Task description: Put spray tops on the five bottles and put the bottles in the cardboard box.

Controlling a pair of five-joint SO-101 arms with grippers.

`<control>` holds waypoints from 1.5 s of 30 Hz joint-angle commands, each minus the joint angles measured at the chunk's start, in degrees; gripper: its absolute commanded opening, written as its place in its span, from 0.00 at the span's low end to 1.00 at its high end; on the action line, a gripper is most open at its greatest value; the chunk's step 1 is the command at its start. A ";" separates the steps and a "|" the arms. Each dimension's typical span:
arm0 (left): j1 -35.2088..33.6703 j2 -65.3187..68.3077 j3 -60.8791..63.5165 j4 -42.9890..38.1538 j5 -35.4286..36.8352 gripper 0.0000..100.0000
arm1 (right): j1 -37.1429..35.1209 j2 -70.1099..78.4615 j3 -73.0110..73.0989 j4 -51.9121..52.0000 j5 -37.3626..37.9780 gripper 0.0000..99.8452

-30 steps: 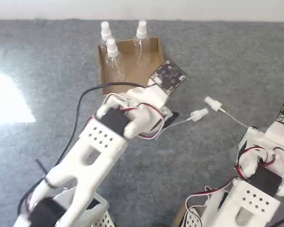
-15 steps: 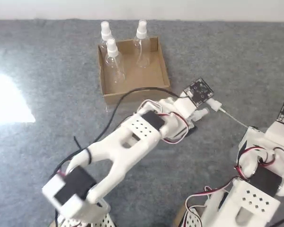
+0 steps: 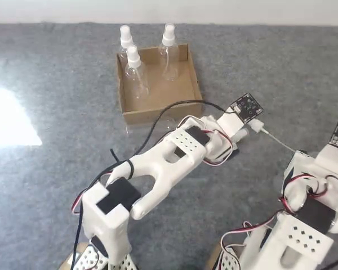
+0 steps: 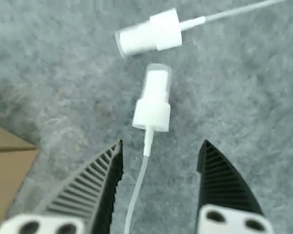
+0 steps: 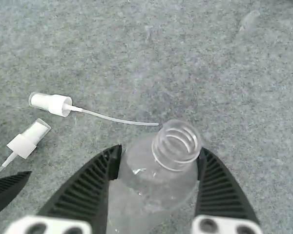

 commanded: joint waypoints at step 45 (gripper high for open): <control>-2.64 12.04 -22.46 31.74 8.26 0.01 | -1.63 -1.63 -0.70 -0.84 -0.26 0.15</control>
